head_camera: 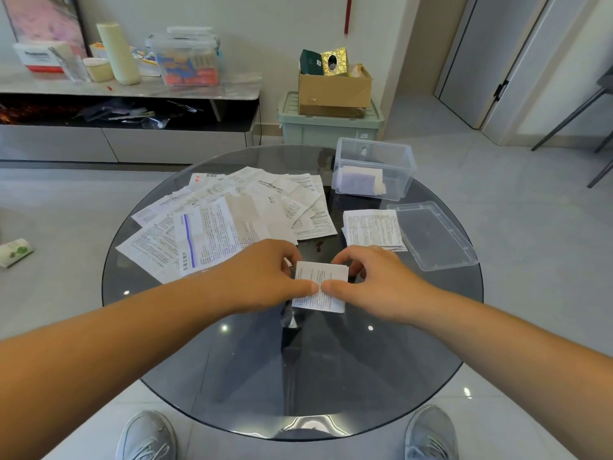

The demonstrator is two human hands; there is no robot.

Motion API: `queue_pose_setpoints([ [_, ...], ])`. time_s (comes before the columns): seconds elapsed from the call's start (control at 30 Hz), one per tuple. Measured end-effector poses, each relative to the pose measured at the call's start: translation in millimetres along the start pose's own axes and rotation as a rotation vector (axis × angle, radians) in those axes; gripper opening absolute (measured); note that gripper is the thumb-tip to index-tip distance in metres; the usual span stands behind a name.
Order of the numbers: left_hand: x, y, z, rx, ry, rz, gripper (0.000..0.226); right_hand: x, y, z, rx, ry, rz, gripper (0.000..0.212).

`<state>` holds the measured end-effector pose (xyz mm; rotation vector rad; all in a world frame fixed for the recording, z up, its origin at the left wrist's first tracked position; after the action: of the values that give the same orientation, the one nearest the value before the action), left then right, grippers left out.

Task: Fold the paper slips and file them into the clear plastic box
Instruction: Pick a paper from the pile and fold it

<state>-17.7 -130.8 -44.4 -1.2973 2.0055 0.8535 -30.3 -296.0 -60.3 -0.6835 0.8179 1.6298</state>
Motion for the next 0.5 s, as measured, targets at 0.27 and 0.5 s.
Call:
queue_pose_setpoints([
  [0.27,-1,-2,-4,-0.029,0.322,-0.031,0.013,-5,3,5,-0.013,-0.113,0.012,0.033],
  [0.5,-12,-10,-28,-0.005,0.554,-0.088,0.032,-41,-2,6,-0.005,-0.414,-0.115,0.022],
])
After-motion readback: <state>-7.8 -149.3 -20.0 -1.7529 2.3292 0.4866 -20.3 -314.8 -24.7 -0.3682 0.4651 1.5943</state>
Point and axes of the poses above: each hand's wrist, its own y-axis away from the middle knuckle, its own x-axis out of the palm, z = x × y, the point moved 8 cm from there along -y, towards the middle knuckle, and after that the axes turned 2 degrees about -z, right-handed, at the moved point
